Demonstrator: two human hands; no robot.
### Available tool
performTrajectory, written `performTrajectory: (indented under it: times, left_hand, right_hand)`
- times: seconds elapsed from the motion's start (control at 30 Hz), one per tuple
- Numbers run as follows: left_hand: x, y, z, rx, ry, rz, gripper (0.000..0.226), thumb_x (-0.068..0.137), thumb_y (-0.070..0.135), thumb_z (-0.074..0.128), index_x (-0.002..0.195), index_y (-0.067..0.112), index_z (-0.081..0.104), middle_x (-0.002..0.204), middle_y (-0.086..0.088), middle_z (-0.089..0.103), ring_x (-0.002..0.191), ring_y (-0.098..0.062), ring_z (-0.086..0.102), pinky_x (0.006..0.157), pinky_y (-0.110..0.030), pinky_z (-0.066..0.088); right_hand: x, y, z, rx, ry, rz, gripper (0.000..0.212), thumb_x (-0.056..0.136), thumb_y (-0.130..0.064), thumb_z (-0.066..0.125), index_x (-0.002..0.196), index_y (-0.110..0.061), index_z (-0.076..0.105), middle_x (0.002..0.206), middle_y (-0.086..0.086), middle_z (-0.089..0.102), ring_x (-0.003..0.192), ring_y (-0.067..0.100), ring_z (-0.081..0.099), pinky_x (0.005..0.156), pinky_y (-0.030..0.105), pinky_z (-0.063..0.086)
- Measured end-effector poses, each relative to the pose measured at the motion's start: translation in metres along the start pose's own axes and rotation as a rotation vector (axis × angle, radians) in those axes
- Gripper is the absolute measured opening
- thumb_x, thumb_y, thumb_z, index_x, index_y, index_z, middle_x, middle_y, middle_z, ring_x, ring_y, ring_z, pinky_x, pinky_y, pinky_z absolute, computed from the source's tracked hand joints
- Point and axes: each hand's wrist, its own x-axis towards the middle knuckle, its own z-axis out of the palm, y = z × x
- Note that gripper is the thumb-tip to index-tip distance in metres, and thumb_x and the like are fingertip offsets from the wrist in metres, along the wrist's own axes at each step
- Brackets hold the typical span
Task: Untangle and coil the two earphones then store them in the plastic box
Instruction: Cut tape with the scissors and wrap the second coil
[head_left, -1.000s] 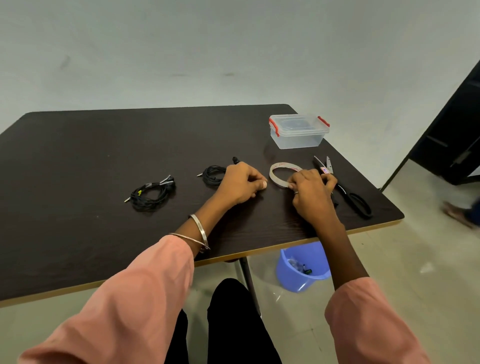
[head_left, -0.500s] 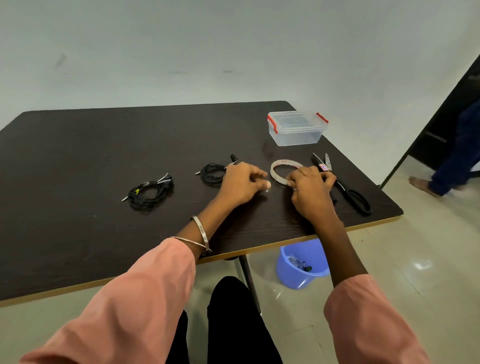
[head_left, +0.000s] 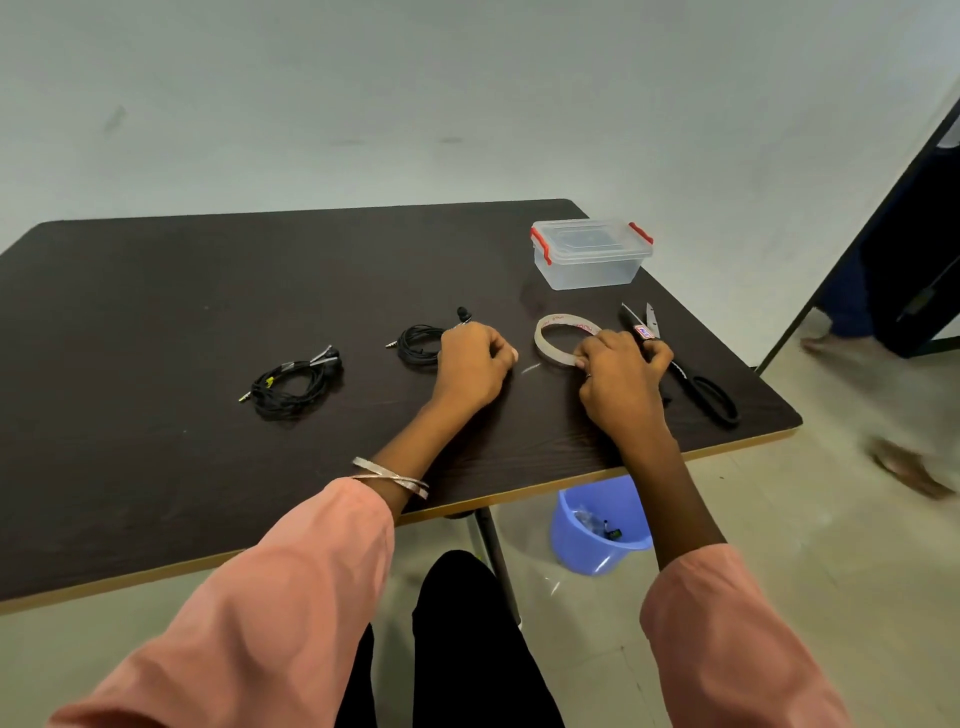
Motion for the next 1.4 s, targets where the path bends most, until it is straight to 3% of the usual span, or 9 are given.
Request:
performTrajectory:
  times: [0.2,0.3,0.4,0.57,0.63,0.7,0.9,1.2,1.4]
  left_hand:
    - [0.007,-0.012,0.002,0.128,0.101,-0.001,0.023,0.087,0.004,0.054,0.068,-0.005,0.065,0.079,-0.014,0.069,0.071,-0.029,0.066,0.072,-0.044,0.055]
    - [0.006,-0.011,0.003,0.167,0.119,0.009,0.022,0.088,0.002,0.051,0.073,-0.004,0.065,0.086,-0.015,0.070,0.083,-0.031,0.066,0.073,-0.043,0.052]
    - [0.004,-0.011,0.007,0.226,0.142,0.041,0.021,0.088,0.001,0.051,0.071,-0.003,0.063,0.090,-0.014,0.070,0.082,-0.030,0.065,0.060,-0.034,0.043]
    - [0.001,-0.014,0.010,0.257,0.178,0.100,0.021,0.090,0.005,0.055,0.073,0.002,0.067,0.091,-0.008,0.070,0.080,-0.024,0.065,0.059,-0.029,0.039]
    - [0.001,-0.014,0.011,0.264,0.195,0.113,0.021,0.090,0.007,0.055,0.074,0.003,0.067,0.091,-0.008,0.070,0.080,-0.023,0.066,0.060,-0.029,0.041]
    - [0.000,-0.014,0.011,0.262,0.211,0.125,0.021,0.091,0.008,0.055,0.074,0.003,0.068,0.090,-0.009,0.070,0.079,-0.022,0.066,0.063,-0.032,0.049]
    - [0.000,-0.014,0.010,0.237,0.212,0.129,0.019,0.092,0.011,0.057,0.083,0.001,0.070,0.089,-0.012,0.071,0.080,-0.025,0.066,0.068,-0.035,0.052]
    - [0.005,-0.013,-0.003,0.142,0.088,0.145,0.019,0.096,0.013,0.053,0.096,0.000,0.066,0.081,-0.019,0.067,0.071,-0.033,0.066,0.063,-0.044,0.059]
    - [0.013,-0.013,-0.011,0.338,0.085,0.288,0.022,0.097,0.019,0.052,0.097,0.002,0.066,0.094,-0.015,0.065,0.067,-0.030,0.063,0.068,-0.045,0.056]
  right_hand:
    - [0.001,0.002,0.000,-0.028,0.034,0.069,0.026,0.085,0.000,0.051,0.106,-0.011,0.062,0.116,0.006,0.058,0.118,0.022,0.049,0.115,0.047,0.004]
    - [0.001,-0.001,0.001,-0.047,0.046,0.069,0.025,0.086,-0.001,0.051,0.107,-0.009,0.062,0.115,0.008,0.059,0.115,0.024,0.050,0.116,0.045,0.003]
    - [0.001,-0.002,0.000,-0.089,0.046,0.071,0.024,0.085,-0.002,0.052,0.107,-0.008,0.062,0.113,0.009,0.061,0.112,0.025,0.052,0.116,0.040,0.007]
    - [0.008,0.003,-0.017,0.109,-0.106,0.118,0.026,0.089,-0.012,0.057,0.114,-0.010,0.064,0.107,0.011,0.067,0.111,0.028,0.057,0.111,0.040,0.029]
    - [0.005,0.012,-0.033,0.250,-0.015,0.181,0.032,0.089,-0.018,0.063,0.120,-0.010,0.062,0.112,0.014,0.067,0.113,0.033,0.056,0.101,0.043,0.041]
    - [0.000,0.026,-0.047,0.110,0.077,0.267,0.029,0.089,-0.022,0.063,0.115,-0.007,0.062,0.114,0.017,0.064,0.113,0.038,0.054,0.093,0.044,0.043]
    - [-0.015,0.046,-0.056,-0.029,-0.282,0.509,0.055,0.080,-0.051,0.069,0.110,-0.007,0.054,0.120,0.023,0.056,0.114,0.041,0.050,0.091,0.044,0.044]
    - [-0.015,0.033,-0.080,0.008,-0.377,0.471,0.039,0.077,-0.031,0.076,0.099,-0.008,0.053,0.111,0.018,0.059,0.099,0.035,0.057,0.074,0.035,0.045]
    - [-0.023,0.033,-0.089,0.082,-0.295,0.491,0.037,0.079,-0.027,0.073,0.103,-0.004,0.056,0.110,0.019,0.061,0.100,0.036,0.057,0.073,0.032,0.042]
